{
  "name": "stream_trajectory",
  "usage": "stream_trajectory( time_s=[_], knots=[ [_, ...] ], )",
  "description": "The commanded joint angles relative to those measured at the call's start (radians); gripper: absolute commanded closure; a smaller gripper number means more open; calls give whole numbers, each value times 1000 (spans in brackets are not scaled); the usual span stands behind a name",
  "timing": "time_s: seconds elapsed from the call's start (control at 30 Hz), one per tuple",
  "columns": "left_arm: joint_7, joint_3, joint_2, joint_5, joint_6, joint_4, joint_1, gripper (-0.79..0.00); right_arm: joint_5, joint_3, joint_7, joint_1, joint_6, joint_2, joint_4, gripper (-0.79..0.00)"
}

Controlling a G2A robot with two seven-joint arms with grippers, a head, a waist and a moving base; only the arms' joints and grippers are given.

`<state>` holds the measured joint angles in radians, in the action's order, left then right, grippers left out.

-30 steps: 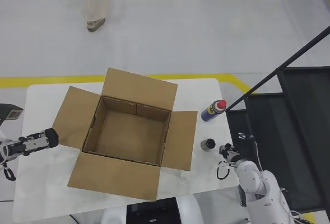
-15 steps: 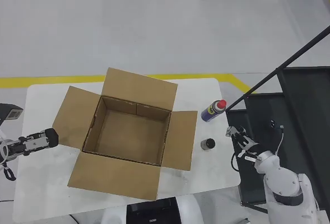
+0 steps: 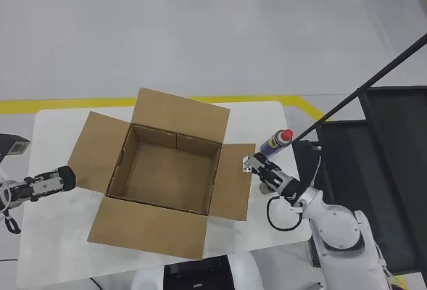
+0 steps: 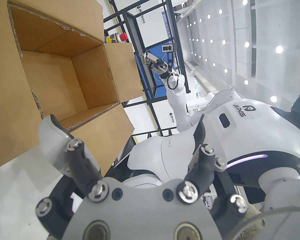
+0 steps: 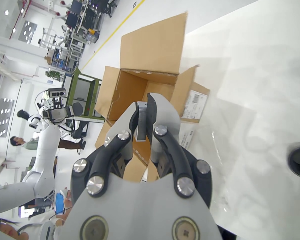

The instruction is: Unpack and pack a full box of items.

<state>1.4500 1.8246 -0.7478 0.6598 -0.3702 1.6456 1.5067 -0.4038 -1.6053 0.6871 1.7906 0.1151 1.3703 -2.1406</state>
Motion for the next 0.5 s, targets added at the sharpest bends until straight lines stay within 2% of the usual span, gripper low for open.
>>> stream_trajectory(
  time_s=[0.0,0.27,0.47],
  knots=[
    [0,0,0,0,0,0,0,-785,-53,64,-14,-50,-6,1,22,0],
    [0,0,0,0,0,0,0,-785,-302,296,-38,-216,-126,8,122,0],
    [0,0,0,0,0,0,0,-785,-472,439,-48,-283,-227,16,181,0]
  ],
)
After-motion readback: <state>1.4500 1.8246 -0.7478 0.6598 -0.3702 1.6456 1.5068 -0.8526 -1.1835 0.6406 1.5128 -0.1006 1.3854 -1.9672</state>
